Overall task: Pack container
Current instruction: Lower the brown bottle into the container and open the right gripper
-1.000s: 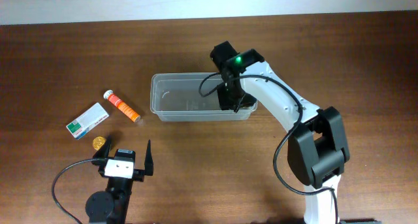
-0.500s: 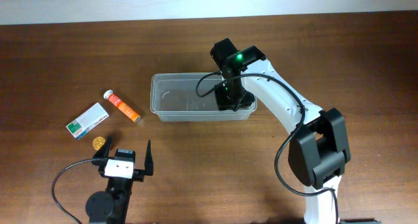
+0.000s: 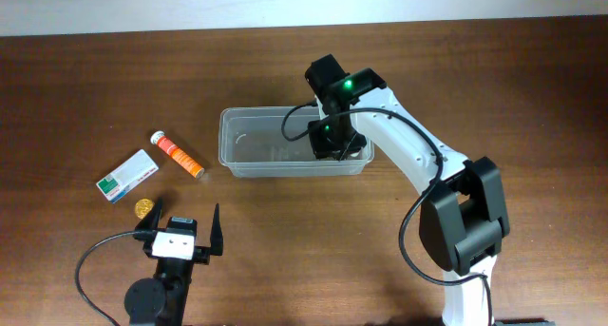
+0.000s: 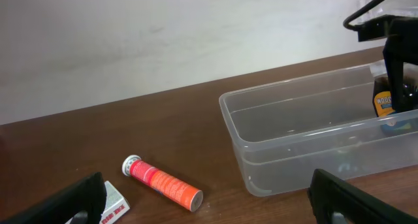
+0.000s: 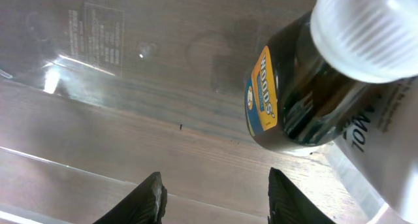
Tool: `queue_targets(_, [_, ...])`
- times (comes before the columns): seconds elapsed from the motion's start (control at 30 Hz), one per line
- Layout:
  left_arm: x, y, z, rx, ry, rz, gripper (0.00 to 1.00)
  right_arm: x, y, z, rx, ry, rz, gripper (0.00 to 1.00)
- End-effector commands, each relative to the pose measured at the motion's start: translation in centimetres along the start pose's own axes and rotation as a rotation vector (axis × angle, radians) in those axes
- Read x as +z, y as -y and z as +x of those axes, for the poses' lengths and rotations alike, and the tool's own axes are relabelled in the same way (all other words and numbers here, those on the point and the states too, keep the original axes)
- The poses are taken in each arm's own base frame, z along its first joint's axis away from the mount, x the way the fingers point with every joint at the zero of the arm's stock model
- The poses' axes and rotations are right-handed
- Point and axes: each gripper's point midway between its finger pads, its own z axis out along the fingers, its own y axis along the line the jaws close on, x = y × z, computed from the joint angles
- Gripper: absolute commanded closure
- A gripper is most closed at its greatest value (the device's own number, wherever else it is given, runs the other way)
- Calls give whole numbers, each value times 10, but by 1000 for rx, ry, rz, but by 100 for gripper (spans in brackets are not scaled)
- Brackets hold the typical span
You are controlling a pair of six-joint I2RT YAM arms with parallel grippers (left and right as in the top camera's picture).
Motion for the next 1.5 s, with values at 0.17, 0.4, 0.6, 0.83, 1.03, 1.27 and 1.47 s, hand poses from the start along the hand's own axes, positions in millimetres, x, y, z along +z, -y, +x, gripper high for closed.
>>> queue_targets(0.17, [0,-1,2,-9,0,-2,1,22,0,3,-14,-36,2,56])
queue_targets(0.4, [0,-1,2,-9,0,-2,1,30,1,1,-15,-40,8,56])
queue_targets(0.6, [0,-1,2,-9,0,-2,1,30,5,-2,-23,-24,31,55])
queue_targets(0.83, [0,-1,2,-9,0,-2,1,30,4,-17,-108,35,33,55])
queue_targets(1.03, [0,-1,2,-9,0,-2,1,29,6,-32,-215,96,65,55])
queue_targets(1.27, [0,-1,2,-9,0,-2,1,27,12,-46,-330,149,119,55])
queue_targets(1.47, [0,-1,2,-9,0,-2,1,23,20,-57,-385,188,186,55])
